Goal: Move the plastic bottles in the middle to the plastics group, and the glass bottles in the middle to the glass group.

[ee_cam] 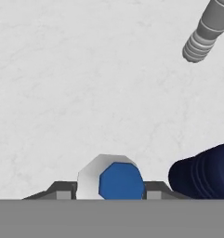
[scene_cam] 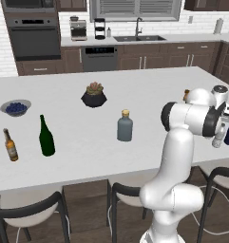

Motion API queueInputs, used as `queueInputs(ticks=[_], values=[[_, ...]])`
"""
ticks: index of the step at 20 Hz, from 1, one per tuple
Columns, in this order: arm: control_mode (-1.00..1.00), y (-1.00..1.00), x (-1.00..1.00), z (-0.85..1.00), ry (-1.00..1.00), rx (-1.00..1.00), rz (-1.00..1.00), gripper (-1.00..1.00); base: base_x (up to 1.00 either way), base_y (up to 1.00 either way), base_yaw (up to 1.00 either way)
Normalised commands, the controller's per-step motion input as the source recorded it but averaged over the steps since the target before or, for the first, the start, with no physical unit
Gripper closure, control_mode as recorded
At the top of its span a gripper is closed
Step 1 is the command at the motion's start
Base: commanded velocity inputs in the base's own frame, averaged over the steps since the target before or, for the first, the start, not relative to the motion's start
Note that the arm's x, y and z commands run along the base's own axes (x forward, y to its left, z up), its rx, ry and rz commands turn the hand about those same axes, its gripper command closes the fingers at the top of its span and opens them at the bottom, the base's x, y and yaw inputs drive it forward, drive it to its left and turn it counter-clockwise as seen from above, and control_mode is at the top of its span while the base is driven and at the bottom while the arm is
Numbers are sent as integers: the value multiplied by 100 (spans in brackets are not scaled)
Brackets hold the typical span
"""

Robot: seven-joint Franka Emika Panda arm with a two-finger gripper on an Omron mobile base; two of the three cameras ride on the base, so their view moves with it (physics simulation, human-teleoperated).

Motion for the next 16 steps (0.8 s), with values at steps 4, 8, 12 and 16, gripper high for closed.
queueInputs(ticks=[4,8,12,16], values=[[-100,0,1,-30,0,0,0,100,0,0,0],[-100,0,1,-23,0,0,0,100,0,0,0],[-100,0,0,-16,0,0,0,100,0,0,0],[-100,0,0,0,0,0,0,-100,0,0,0]])
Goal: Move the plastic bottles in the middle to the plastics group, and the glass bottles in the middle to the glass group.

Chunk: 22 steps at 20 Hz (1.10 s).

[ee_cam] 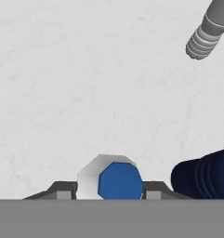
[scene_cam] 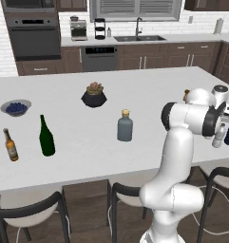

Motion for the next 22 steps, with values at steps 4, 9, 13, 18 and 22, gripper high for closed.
queueInputs(ticks=[4,9,13,18,22], values=[[-100,0,0,0,-2,0,0,-100,0,0,0],[-100,0,0,0,-4,0,0,-100,0,0,0],[-100,1,0,7,-2,-2,0,-100,0,0,0],[-100,13,0,45,0,-6,0,-100,0,0,0],[-100,40,-21,74,-3,-3,2,-100,0,0,0]])
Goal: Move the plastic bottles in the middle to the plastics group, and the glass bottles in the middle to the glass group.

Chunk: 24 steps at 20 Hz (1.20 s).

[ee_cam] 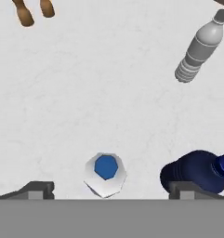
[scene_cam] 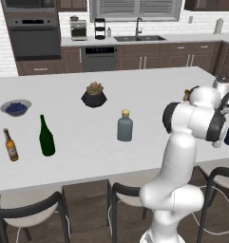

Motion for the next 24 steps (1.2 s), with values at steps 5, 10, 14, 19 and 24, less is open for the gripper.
queueInputs(ticks=[5,10,14,19,24], values=[[-100,88,-10,32,6,-2,30,-100,0,0,0],[-100,100,0,5,16,-2,47,-100,0,0,0],[-100,100,0,0,12,0,49,-100,0,0,0],[-100,100,0,9,7,0,48,-100,0,0,0],[-100,100,-6,19,2,-1,47,-100,0,0,0]])
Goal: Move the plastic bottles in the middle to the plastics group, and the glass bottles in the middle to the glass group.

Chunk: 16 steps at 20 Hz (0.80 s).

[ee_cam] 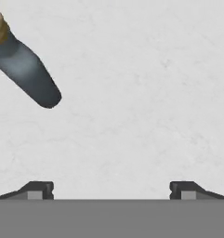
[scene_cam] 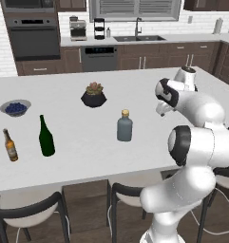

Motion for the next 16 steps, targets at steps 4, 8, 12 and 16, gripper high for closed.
queueInputs(ticks=[4,8,12,16], values=[[-100,96,-32,69,0,-11,31,-100,0,0,0],[-100,86,-15,35,0,-5,13,-100,0,0,0],[-100,91,6,0,0,0,1,-100,0,0,0],[-100,84,23,0,0,0,0,-100,0,0,0]])
